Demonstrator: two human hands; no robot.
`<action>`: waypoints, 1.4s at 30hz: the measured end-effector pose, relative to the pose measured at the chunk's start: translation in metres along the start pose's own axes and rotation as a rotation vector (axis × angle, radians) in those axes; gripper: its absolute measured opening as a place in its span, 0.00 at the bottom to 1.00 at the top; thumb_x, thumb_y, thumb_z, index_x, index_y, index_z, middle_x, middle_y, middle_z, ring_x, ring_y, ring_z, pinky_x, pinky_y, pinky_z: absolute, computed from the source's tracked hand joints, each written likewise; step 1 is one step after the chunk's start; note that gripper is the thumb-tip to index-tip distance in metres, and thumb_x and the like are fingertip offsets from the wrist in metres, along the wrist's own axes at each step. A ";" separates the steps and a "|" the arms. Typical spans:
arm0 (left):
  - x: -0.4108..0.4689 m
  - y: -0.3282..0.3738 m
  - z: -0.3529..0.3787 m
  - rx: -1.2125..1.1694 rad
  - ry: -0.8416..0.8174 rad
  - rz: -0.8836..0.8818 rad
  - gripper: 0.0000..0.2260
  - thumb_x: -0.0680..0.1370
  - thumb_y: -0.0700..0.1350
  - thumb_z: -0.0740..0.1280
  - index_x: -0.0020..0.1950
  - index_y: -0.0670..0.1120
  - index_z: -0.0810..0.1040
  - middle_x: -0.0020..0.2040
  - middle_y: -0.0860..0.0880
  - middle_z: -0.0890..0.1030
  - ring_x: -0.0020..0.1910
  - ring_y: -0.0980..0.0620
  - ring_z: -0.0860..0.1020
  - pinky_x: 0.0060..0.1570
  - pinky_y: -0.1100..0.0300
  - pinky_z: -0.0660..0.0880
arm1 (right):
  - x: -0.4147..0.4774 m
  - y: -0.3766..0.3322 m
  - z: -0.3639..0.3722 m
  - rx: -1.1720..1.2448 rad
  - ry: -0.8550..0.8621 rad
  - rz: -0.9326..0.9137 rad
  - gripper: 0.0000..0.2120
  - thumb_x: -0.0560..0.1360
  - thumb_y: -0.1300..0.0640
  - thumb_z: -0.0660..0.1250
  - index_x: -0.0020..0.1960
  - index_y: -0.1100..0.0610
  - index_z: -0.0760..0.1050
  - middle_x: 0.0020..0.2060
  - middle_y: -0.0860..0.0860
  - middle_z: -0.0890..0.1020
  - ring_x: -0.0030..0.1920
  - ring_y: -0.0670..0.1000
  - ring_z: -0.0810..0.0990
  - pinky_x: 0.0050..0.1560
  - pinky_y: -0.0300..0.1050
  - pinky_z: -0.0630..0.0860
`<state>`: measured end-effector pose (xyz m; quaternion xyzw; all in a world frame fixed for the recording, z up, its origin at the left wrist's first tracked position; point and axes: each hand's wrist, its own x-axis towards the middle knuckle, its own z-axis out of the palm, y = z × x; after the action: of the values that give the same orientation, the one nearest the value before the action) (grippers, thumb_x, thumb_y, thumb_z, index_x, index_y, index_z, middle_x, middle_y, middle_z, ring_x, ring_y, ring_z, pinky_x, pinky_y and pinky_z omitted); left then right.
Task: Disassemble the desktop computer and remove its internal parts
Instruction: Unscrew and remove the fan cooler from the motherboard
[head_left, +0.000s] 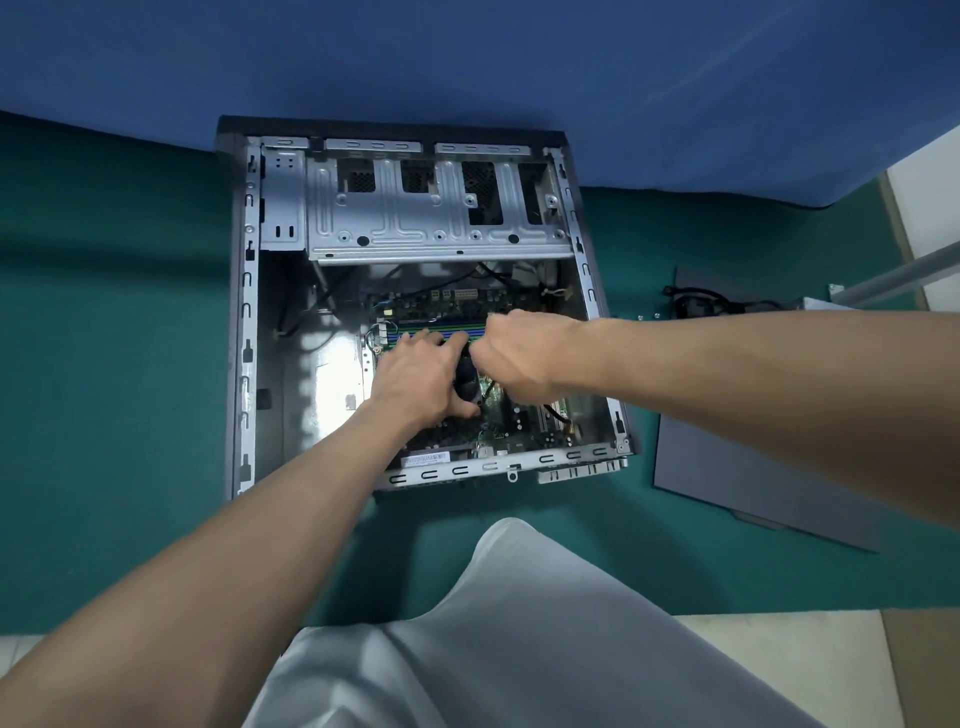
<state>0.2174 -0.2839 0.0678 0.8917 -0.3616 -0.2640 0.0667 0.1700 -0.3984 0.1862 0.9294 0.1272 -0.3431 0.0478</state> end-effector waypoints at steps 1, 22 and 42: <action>0.000 0.000 -0.003 0.006 0.001 0.000 0.33 0.65 0.64 0.74 0.64 0.51 0.69 0.56 0.46 0.78 0.56 0.42 0.76 0.58 0.47 0.73 | 0.005 -0.001 0.001 0.147 -0.005 0.055 0.09 0.75 0.62 0.63 0.37 0.61 0.69 0.29 0.50 0.69 0.27 0.49 0.71 0.24 0.39 0.64; -0.001 0.003 -0.008 0.124 -0.023 0.004 0.32 0.67 0.65 0.73 0.64 0.51 0.68 0.48 0.44 0.81 0.52 0.41 0.78 0.54 0.49 0.71 | 0.010 0.017 0.007 0.305 0.072 0.068 0.12 0.77 0.55 0.67 0.39 0.60 0.71 0.31 0.52 0.75 0.31 0.51 0.77 0.27 0.39 0.69; -0.003 0.003 -0.005 0.064 -0.013 -0.032 0.38 0.65 0.64 0.74 0.71 0.56 0.66 0.63 0.43 0.77 0.60 0.39 0.76 0.58 0.50 0.71 | -0.007 0.008 0.010 0.303 0.066 0.117 0.16 0.77 0.57 0.67 0.33 0.56 0.65 0.34 0.52 0.72 0.29 0.49 0.72 0.27 0.36 0.66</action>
<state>0.2159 -0.2842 0.0743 0.8973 -0.3559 -0.2594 0.0316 0.1612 -0.4093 0.1834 0.9425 0.0212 -0.3244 -0.0771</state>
